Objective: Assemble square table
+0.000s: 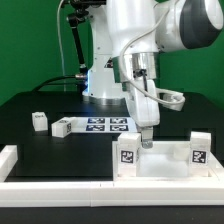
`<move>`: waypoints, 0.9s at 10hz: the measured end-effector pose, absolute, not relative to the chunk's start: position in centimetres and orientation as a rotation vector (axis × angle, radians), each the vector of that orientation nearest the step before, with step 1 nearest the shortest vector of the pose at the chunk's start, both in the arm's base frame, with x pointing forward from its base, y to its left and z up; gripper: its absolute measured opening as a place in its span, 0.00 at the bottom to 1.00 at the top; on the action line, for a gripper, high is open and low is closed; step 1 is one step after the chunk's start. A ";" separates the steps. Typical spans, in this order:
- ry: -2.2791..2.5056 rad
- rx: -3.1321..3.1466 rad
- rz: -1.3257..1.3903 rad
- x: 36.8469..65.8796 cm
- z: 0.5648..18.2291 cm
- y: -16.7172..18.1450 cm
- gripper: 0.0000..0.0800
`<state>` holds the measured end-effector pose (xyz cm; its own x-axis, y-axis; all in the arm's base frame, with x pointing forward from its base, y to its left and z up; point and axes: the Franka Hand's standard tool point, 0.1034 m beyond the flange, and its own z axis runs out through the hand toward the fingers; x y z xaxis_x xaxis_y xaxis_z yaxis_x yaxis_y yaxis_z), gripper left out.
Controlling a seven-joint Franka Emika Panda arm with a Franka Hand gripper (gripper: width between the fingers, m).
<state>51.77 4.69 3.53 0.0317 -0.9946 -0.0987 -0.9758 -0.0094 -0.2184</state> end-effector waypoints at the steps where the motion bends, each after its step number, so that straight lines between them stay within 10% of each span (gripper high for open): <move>1: 2.038 -2.080 -0.129 51.8 3.6 4.5 0.81; 9: 2.090 -1.981 0.224 50.4 2.5 4.9 0.81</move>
Offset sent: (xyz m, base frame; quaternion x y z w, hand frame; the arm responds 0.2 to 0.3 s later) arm 0.0000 0.0000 0.0000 0.0000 0.0000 0.0000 1.0000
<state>50.36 4.94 2.52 -0.0419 -0.9574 -0.2858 -0.9962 0.0621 -0.0617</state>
